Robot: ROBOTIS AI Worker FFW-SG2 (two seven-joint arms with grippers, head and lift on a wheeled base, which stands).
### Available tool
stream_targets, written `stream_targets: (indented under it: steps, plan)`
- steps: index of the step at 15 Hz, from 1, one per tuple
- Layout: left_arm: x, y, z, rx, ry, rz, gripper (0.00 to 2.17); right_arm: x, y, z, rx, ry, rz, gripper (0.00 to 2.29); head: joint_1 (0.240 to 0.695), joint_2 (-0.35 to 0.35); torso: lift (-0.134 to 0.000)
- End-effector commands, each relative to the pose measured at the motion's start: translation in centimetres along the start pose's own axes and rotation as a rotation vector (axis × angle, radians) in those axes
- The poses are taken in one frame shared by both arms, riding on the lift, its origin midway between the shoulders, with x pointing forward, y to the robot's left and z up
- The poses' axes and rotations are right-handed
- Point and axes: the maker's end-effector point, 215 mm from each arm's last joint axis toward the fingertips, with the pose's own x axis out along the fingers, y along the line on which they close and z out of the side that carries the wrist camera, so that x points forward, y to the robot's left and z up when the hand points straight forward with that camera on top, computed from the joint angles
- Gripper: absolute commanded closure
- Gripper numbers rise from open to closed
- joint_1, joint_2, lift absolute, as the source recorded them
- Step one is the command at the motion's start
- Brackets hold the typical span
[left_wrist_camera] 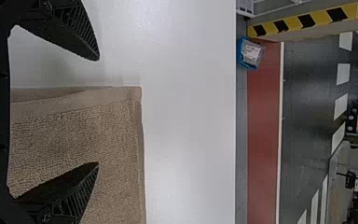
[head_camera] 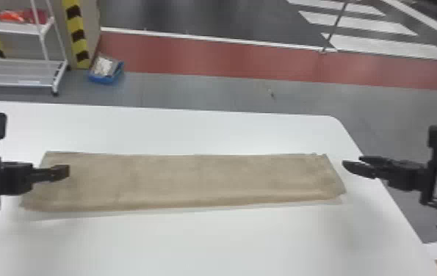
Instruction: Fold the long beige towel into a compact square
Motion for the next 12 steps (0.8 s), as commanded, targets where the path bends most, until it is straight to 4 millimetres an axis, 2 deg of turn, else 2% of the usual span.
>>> stream_targets:
  steps: [1,12]
  plan:
    - [-0.03,-0.30,-0.14,0.001,0.001,-0.005,0.09,-0.15,-0.14,-0.04,0.003,0.000,-0.003,0.22,0.695,-0.222,-0.124]
    - [-0.93,-0.61,-0.46,0.007,0.030,-0.007,0.09,-0.32,-0.35,0.81,-0.004,-0.009,-0.004,0.22,0.695,-0.233,-0.124]
